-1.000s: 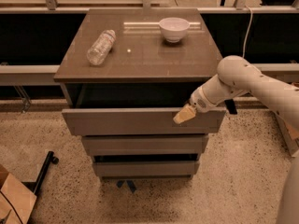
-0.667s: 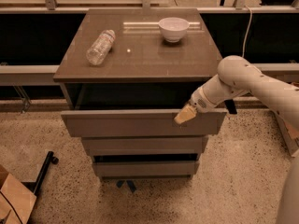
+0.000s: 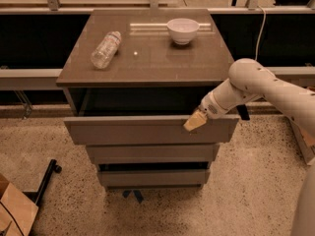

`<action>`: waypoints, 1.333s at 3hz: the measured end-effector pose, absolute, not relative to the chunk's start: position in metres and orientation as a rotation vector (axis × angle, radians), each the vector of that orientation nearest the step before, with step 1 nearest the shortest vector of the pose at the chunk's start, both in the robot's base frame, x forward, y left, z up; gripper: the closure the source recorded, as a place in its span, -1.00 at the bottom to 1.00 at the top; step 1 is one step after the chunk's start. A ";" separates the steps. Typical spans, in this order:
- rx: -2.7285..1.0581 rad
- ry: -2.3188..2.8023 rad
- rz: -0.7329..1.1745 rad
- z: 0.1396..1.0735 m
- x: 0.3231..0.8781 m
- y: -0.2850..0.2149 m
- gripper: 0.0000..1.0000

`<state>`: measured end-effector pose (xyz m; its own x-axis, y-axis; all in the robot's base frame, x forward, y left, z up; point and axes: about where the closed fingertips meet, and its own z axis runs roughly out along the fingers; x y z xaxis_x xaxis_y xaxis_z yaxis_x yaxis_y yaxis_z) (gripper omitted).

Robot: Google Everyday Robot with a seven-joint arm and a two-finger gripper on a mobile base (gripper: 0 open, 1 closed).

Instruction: Open top drawer

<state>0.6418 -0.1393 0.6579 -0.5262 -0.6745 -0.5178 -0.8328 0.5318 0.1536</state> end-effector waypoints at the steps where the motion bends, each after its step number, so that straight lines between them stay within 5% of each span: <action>1: -1.234 2.383 0.546 0.658 0.641 -0.141 -0.59; 2: -1.234 2.383 0.546 0.658 0.641 -0.141 -0.99; 4: -1.218 2.479 0.554 0.654 0.599 -0.163 -1.00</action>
Offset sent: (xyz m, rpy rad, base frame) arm -0.1002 -0.0619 -0.0119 -0.1512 0.2044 -0.0205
